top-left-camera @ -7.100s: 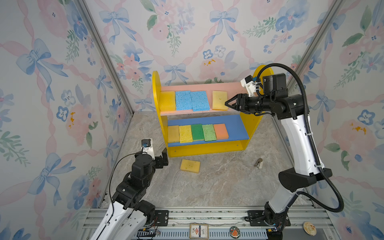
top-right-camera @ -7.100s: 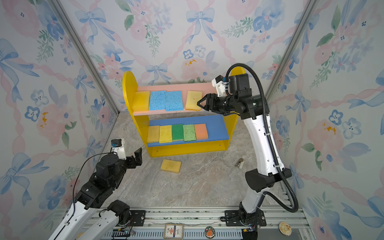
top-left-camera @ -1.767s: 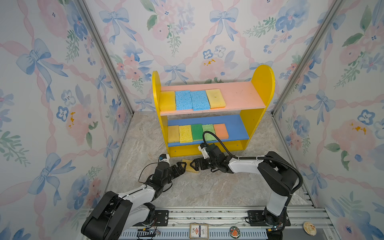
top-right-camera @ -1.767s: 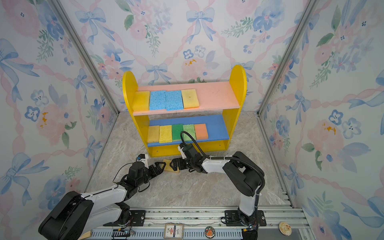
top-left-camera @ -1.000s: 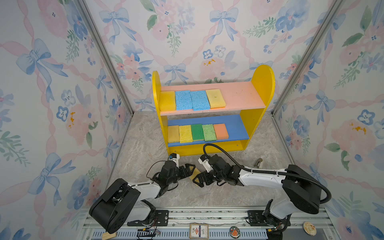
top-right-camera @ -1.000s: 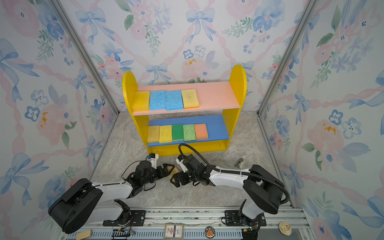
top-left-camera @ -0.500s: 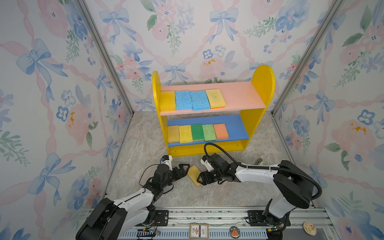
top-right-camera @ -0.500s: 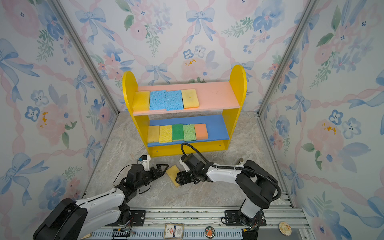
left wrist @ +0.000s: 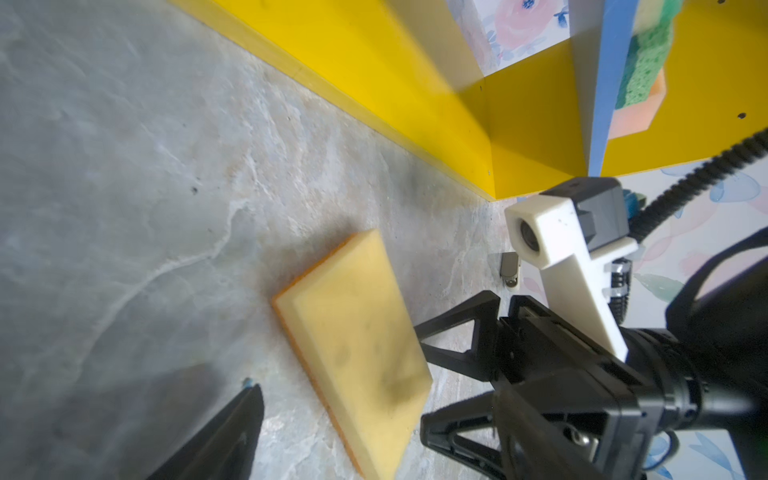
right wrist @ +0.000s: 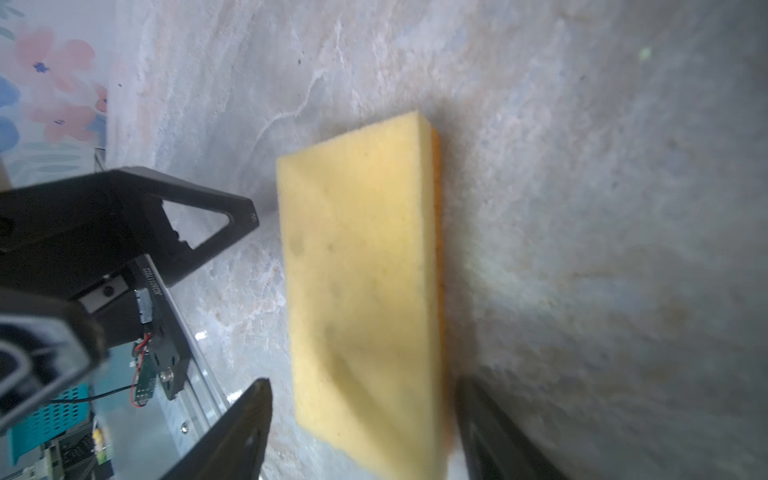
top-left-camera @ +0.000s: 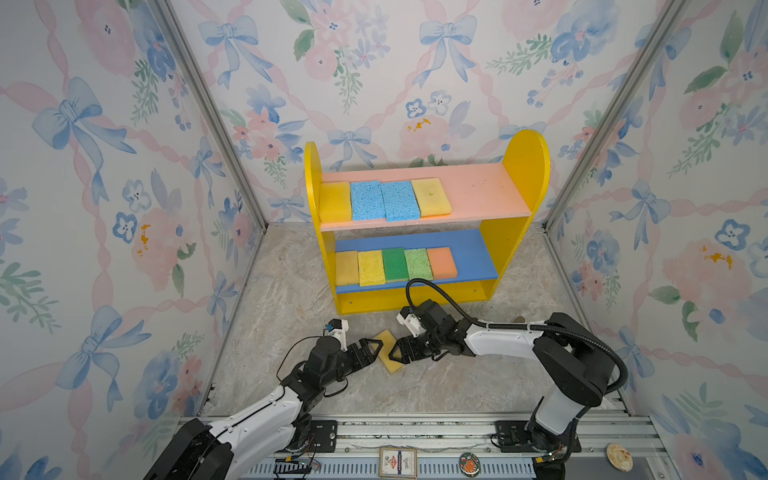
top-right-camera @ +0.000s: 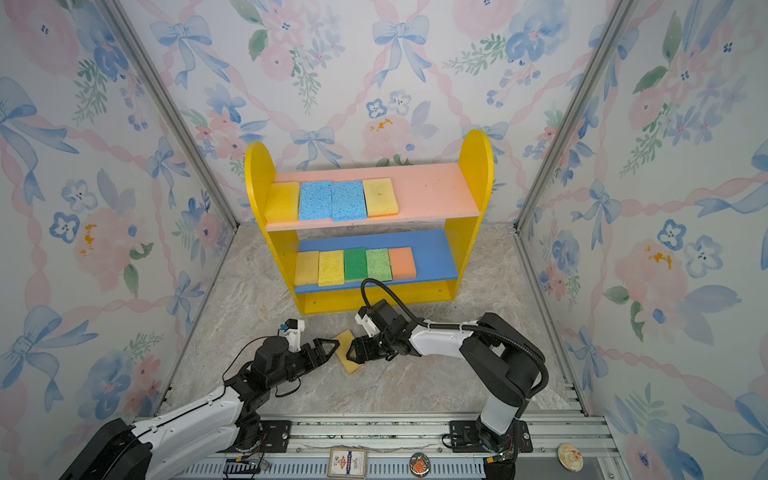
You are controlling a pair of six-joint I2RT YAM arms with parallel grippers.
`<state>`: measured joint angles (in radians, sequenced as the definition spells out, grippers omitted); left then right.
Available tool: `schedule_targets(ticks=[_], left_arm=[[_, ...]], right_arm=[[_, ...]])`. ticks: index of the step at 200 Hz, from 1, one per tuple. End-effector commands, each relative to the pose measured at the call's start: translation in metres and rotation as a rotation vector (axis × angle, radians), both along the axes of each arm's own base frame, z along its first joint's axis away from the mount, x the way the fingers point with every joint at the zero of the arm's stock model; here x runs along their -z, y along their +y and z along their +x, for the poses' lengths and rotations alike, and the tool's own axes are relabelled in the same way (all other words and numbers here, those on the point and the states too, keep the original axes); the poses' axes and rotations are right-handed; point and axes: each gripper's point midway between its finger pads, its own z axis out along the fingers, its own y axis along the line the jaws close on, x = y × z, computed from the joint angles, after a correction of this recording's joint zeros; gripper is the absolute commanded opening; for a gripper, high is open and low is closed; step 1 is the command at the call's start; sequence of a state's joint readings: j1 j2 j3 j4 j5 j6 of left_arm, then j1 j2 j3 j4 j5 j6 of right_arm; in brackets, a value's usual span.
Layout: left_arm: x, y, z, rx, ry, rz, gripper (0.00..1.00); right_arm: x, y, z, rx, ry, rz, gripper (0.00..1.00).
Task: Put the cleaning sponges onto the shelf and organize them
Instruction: 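Close the right gripper on the pale yellow sponge while the left gripper steadies it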
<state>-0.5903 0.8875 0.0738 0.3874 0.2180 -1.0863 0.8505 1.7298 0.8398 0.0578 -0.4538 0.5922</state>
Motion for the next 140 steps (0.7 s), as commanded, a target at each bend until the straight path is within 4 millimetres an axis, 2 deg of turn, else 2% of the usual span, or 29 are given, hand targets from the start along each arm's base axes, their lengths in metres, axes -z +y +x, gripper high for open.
schedule_targets(ticks=[1, 45, 95, 140], left_arm=[[0.012, -0.001, -0.007, 0.000, 0.041, -0.008, 0.84], [0.021, -0.006, -0.007, 0.002, 0.062, -0.034, 0.81], [0.013, -0.030, 0.002, 0.038, 0.037, -0.056, 0.78], [0.008, -0.033, 0.001, 0.042, 0.023, -0.081, 0.75]], right_arm=[[0.019, -0.007, -0.004, 0.040, 0.107, 0.026, 0.71], [0.023, -0.002, -0.012, 0.018, 0.124, 0.029, 0.69], [0.020, 0.007, -0.014, 0.012, 0.120, 0.032, 0.63], [0.021, 0.001, -0.011, 0.042, 0.105, -0.015, 0.47]])
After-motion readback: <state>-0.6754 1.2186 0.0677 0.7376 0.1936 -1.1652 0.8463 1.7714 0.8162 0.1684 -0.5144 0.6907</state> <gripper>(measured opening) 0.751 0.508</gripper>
